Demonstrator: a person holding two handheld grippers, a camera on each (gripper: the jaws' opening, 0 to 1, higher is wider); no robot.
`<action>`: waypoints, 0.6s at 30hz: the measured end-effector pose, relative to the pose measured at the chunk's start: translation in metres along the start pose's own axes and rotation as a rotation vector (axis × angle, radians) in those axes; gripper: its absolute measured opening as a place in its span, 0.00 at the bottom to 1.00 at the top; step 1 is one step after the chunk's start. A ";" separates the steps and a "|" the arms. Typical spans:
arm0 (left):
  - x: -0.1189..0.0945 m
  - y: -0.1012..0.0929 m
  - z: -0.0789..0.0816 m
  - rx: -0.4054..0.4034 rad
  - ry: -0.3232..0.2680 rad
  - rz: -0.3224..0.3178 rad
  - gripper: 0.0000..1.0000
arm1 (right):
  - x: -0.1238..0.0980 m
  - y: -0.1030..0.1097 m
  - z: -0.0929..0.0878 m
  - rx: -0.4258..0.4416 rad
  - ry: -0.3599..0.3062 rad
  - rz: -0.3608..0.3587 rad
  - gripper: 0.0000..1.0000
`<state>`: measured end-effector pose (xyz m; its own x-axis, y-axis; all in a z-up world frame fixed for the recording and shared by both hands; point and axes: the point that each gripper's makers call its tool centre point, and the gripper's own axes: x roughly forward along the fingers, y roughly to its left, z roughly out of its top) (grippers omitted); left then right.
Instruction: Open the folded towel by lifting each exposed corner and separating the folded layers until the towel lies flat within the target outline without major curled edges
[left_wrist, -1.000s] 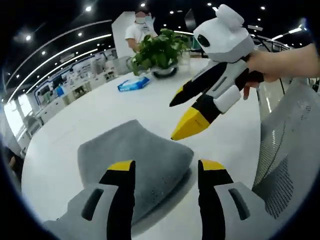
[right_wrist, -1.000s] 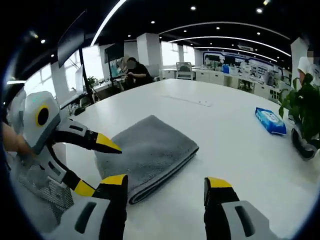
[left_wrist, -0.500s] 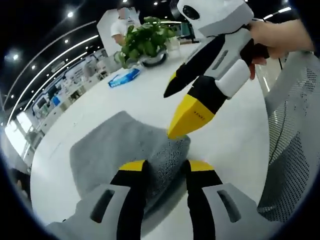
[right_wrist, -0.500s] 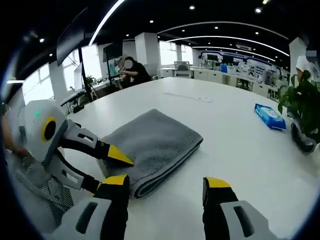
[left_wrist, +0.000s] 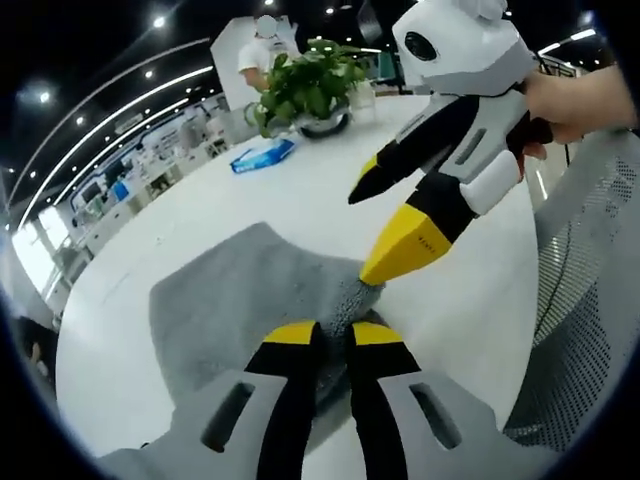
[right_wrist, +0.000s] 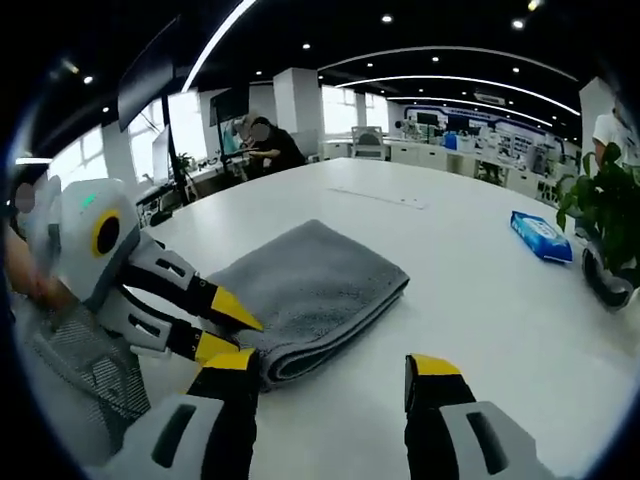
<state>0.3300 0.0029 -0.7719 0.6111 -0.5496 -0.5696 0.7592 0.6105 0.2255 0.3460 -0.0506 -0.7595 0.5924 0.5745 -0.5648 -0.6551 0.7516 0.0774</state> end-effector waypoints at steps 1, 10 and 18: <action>0.000 0.000 0.000 0.000 -0.001 -0.001 0.09 | 0.000 0.000 0.000 -0.002 -0.001 0.001 0.58; -0.006 -0.009 0.001 -0.156 0.009 -0.058 0.06 | -0.005 0.005 0.016 -0.096 -0.063 -0.003 0.56; -0.010 -0.024 0.007 -0.157 0.026 -0.111 0.05 | -0.013 0.016 0.039 -0.181 -0.156 0.009 0.56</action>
<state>0.3076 -0.0105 -0.7664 0.5181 -0.6050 -0.6046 0.7762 0.6296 0.0350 0.3462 -0.0337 -0.7183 0.6423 0.6346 -0.4298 -0.7257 0.6840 -0.0745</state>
